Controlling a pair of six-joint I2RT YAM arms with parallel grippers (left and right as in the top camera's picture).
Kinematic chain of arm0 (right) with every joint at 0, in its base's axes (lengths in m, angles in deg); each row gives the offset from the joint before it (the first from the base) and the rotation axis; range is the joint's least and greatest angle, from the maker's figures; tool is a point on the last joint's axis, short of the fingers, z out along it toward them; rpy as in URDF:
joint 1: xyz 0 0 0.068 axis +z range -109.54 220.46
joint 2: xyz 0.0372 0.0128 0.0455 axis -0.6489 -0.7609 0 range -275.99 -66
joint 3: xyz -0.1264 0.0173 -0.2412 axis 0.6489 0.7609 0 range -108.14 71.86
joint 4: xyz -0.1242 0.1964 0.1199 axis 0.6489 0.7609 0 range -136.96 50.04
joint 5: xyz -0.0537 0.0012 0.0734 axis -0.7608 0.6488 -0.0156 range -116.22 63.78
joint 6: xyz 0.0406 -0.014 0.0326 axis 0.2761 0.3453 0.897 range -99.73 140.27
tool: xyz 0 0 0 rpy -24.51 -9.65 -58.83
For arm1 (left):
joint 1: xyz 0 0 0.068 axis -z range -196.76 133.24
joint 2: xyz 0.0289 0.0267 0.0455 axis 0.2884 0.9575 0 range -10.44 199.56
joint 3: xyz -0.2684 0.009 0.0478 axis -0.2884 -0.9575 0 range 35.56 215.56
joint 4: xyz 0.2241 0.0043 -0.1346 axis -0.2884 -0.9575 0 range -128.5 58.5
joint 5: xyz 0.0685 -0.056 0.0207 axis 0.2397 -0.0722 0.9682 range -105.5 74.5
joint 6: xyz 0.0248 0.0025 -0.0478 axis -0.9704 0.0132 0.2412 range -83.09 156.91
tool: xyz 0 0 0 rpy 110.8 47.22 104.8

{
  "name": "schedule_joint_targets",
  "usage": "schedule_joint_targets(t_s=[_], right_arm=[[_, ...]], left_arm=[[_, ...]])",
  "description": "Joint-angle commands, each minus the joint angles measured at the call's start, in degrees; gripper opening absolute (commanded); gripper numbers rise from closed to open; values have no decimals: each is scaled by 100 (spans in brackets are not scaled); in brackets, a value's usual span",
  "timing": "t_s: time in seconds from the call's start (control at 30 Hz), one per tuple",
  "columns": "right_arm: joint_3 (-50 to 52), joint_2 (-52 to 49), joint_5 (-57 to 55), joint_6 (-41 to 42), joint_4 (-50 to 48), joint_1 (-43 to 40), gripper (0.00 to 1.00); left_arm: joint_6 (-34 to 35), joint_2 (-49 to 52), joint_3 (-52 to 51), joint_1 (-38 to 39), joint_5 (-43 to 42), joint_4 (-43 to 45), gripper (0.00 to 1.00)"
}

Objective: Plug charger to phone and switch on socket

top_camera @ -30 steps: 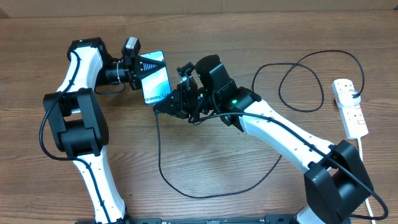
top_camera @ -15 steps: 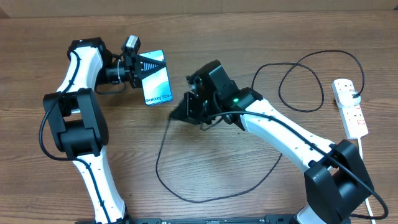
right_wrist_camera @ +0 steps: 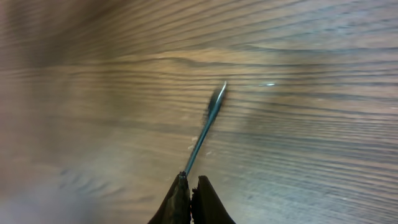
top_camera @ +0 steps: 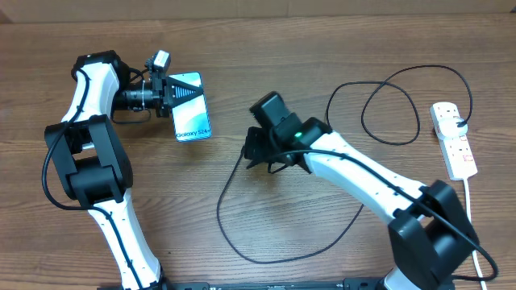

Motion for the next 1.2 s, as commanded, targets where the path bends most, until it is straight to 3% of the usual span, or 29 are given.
schedule_joint_targets(t_s=[0.0, 0.3, 0.4, 0.5, 0.9, 0.97, 1.07, 1.17], right_arm=[[72, -273, -798, 260, -7, 199, 4], [72, -953, -870, 511, -439, 315, 4], [70, -1064, -780, 525, -640, 315, 30], [70, -1123, -804, 643, -793, 315, 33], [63, -1633, -1185, 942, -1248, 385, 32], [66, -1727, -1353, 940, -1248, 442, 28], [63, -1777, -1482, 879, -1222, 481, 12], [-44, -1775, -1478, 826, -841, 463, 8]], left_arm=[[212, -98, 90, 44, 63, 13, 4], [264, -98, 90, 44, 83, 83, 4], [448, -98, 90, 44, 179, 173, 4], [553, -98, 90, 46, 271, 225, 4], [553, -98, 90, 46, 269, 221, 4], [553, -98, 90, 46, 269, 223, 4], [553, -98, 90, 46, 269, 221, 4], [553, -98, 90, 46, 271, 219, 4]])
